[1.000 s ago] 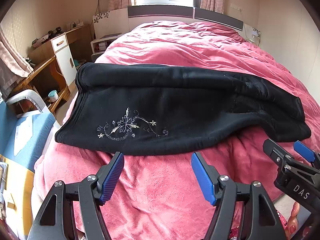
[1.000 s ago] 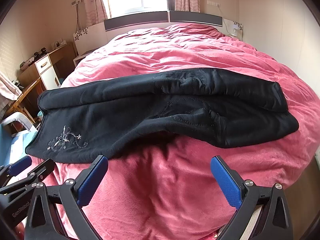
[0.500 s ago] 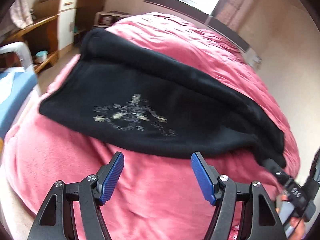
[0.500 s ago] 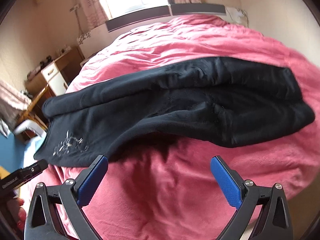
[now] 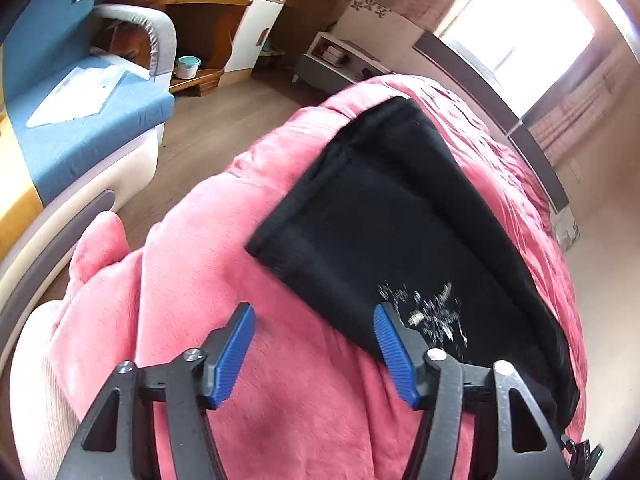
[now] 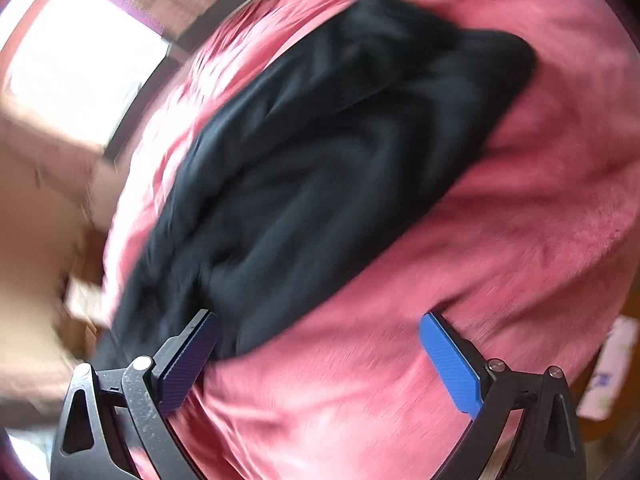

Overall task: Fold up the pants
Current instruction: 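Grasp the waistband end of the black pants with both grippers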

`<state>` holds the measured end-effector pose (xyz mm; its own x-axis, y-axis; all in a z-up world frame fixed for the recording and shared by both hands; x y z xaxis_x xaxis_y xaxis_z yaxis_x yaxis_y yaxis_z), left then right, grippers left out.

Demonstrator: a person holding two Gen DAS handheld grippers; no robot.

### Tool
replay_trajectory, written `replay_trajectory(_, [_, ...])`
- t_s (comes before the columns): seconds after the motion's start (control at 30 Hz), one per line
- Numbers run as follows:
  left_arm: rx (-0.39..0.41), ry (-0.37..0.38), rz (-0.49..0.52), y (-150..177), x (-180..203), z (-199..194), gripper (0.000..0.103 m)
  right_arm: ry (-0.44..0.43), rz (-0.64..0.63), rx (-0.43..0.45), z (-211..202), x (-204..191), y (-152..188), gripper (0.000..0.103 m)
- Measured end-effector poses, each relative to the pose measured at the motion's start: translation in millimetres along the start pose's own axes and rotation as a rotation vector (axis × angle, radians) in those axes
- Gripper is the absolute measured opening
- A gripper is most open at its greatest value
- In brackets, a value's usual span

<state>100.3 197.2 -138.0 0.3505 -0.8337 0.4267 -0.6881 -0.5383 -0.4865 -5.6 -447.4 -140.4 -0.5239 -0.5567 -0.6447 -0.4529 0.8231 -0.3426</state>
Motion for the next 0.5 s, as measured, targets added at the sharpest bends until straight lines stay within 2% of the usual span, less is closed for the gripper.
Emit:
replay_trajectory(0.1, [0.002, -0.007, 0.026, -9, -2, 14, 0.062, -0.050, 0.109, 0.044, 3, 24, -21, 0.098])
replay_trajectory(0.2, [0.004, -0.020, 0.025, -17, -3, 28, 0.061, -0.090, 0.164, 0.103, 4, 39, -40, 0.092])
replay_trajectory(0.27, [0.027, 0.002, 0.020, -24, 0, 32, 0.061, -0.093, 0.177, 0.150, 2, 45, -54, 0.085])
replay_trajectory(0.3, [0.029, 0.014, 0.018, -28, 3, 35, 0.060, -0.084, 0.177, 0.158, 1, 48, -60, 0.076])
replay_trajectory(0.33, [0.026, 0.028, 0.006, -30, 4, 38, 0.050, -0.066, 0.171, 0.164, 2, 50, -66, 0.064])
replay_trajectory(0.37, [0.018, 0.051, -0.010, -31, 6, 41, 0.041, -0.053, 0.164, 0.161, 4, 50, -70, 0.058])
replay_trajectory(0.4, [-0.005, 0.077, -0.017, -31, 9, 46, 0.016, -0.041, 0.151, 0.149, 7, 51, -73, 0.044])
replay_trajectory(0.43, [-0.051, 0.085, -0.017, -30, 12, 51, 0.007, -0.027, 0.139, 0.133, 9, 51, -77, 0.028])
replay_trajectory(0.47, [-0.075, 0.078, -0.021, -29, 14, 53, 0.007, -0.015, 0.128, 0.125, 8, 50, -80, 0.022])
replay_trajectory(0.5, [-0.058, 0.086, -0.027, -31, 14, 50, 0.007, -0.009, 0.112, 0.125, 5, 48, -84, 0.012])
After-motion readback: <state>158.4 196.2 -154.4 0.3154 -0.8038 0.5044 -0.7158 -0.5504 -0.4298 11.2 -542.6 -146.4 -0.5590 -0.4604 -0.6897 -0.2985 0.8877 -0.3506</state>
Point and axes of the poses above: each gripper's, at about its wrist camera, not at the fingertips, and z roughly the way its jaws point, x to its right, y to its underside, the point moved 6 cm from there along z, roughly the way its jaws point, and after that the axes turned 3 degrees about -y, right-handed, at the moved point
